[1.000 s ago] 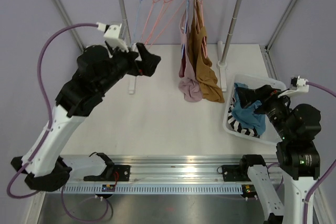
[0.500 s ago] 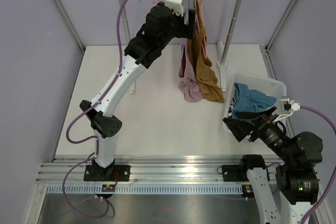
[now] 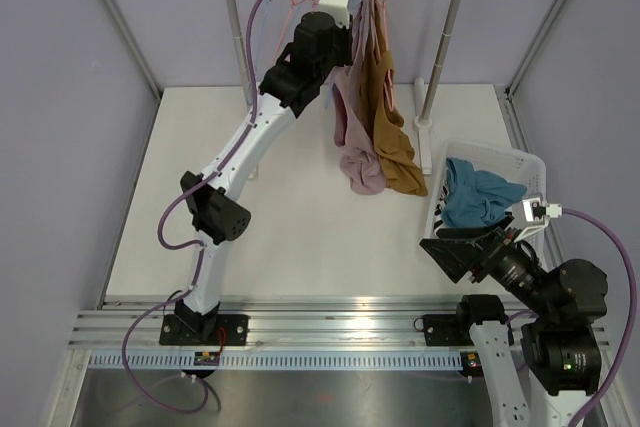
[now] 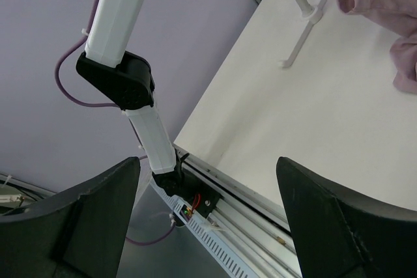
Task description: Remove the tank top from the hanger
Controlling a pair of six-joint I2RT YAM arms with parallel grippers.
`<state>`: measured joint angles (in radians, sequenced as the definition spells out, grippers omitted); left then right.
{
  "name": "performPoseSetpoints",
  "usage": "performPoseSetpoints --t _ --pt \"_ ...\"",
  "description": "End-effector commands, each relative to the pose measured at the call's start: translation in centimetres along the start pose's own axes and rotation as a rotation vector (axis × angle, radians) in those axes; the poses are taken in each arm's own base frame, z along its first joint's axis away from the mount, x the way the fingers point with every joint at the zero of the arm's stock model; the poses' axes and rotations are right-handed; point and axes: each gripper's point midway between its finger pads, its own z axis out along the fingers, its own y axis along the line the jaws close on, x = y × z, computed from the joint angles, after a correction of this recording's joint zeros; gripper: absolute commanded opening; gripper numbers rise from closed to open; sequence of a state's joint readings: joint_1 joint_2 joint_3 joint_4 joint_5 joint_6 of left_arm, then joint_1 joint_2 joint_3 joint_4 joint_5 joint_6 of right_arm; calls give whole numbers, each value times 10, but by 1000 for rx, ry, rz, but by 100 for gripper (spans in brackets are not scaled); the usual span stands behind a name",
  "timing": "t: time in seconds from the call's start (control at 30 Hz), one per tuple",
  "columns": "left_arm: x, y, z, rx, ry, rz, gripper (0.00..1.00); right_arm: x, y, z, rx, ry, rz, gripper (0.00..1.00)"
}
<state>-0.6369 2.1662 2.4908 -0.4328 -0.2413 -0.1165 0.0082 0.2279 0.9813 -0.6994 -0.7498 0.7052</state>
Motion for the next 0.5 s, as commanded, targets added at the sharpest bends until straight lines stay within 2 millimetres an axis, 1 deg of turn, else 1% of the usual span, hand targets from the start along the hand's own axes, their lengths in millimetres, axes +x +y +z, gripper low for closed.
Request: performPoseSetpoints --t 0.0,0.03,0.07,0.13,0.23,0.33,0.37,0.43,0.47 --pt "-54 -1 -7 33 -153 -66 25 -2 15 -2 -66 -1 -10 92" --pt "-53 -1 -6 36 -151 -68 23 -2 16 -3 -65 -5 -18 92" --pt "-52 -1 -5 39 -149 -74 10 -2 16 -4 -62 -7 -22 92" --pt "-50 -1 -3 38 -146 -81 0 -2 16 -4 -60 -4 -22 92" --pt "-53 -5 -7 56 -147 -103 0 0 13 -4 -53 1 -21 91" --pt "-63 -4 -14 57 -162 -122 0 2 11 -4 -44 3 -16 91" --pt "-71 0 -20 40 -178 -126 0 2 10 -4 -42 3 -17 91" --pt "-78 4 -27 25 -187 -125 0 3 9 -4 -35 5 -15 91" --pt "-88 7 -34 17 -203 -127 0 2 10 -5 -35 1 -20 91"
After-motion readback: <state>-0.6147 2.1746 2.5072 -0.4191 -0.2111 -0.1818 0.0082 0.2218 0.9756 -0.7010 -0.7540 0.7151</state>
